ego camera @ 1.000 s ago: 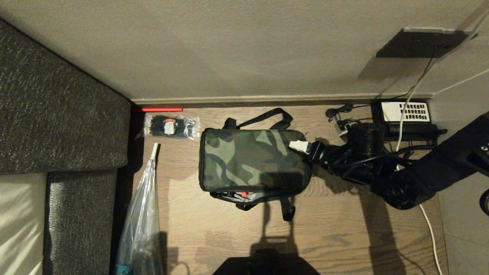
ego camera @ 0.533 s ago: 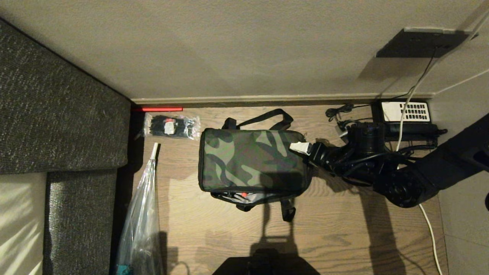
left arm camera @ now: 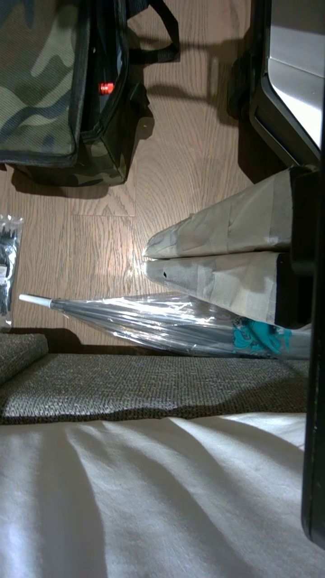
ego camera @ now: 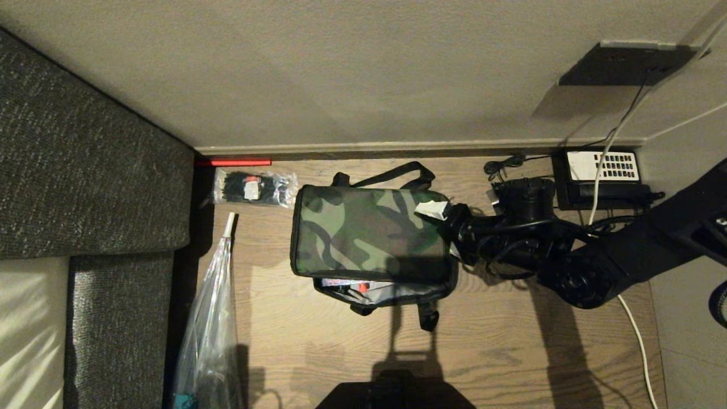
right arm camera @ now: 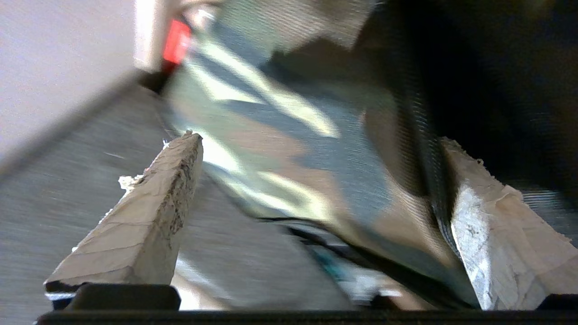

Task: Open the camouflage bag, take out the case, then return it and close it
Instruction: Open the top of the storage box

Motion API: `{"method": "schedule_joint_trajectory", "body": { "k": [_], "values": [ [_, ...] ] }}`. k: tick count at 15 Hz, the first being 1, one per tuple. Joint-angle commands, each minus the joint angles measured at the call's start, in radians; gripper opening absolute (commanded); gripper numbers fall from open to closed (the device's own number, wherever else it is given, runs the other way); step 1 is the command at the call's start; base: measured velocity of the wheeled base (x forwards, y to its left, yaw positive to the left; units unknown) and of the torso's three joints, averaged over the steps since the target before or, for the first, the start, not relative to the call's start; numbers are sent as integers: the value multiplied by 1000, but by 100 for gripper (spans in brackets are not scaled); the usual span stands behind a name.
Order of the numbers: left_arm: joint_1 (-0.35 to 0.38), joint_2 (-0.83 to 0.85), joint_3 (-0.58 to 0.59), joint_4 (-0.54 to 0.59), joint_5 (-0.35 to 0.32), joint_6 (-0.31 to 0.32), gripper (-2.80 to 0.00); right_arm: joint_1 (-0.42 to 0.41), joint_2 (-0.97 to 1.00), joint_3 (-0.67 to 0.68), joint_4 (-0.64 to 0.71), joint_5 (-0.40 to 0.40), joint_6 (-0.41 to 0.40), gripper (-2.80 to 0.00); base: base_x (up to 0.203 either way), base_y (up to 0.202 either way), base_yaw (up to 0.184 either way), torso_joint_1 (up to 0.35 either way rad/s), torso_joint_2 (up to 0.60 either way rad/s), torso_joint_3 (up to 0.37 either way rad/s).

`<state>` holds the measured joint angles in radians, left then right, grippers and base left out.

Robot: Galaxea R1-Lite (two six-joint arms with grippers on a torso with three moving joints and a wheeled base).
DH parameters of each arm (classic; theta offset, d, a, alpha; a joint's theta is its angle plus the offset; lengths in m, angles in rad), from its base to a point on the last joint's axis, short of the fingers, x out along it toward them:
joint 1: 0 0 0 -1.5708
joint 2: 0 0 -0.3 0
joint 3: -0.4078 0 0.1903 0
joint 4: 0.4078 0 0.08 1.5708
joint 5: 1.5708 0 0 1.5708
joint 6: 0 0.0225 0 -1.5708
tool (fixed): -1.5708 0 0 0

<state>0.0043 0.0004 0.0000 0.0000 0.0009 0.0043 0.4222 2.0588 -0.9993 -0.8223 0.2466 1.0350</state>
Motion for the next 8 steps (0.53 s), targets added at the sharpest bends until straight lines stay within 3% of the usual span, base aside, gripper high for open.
{"method": "schedule_joint_trajectory", "body": {
  "k": [1, 6, 8],
  "values": [
    [0, -2, 3, 0, 1, 0, -280, 2, -33, -46, -3, 5, 149, 0, 0, 0, 0, 0, 0, 0],
    [0, -1, 3, 0, 1, 0, -280, -15, -128, -155, 32, 4, 414, 0, 0, 0, 0, 0, 0, 0],
    [0, -2, 2, 0, 1, 0, -280, -16, -135, -193, 29, -29, 458, 0, 0, 0, 0, 0, 0, 0]
  ]
}}
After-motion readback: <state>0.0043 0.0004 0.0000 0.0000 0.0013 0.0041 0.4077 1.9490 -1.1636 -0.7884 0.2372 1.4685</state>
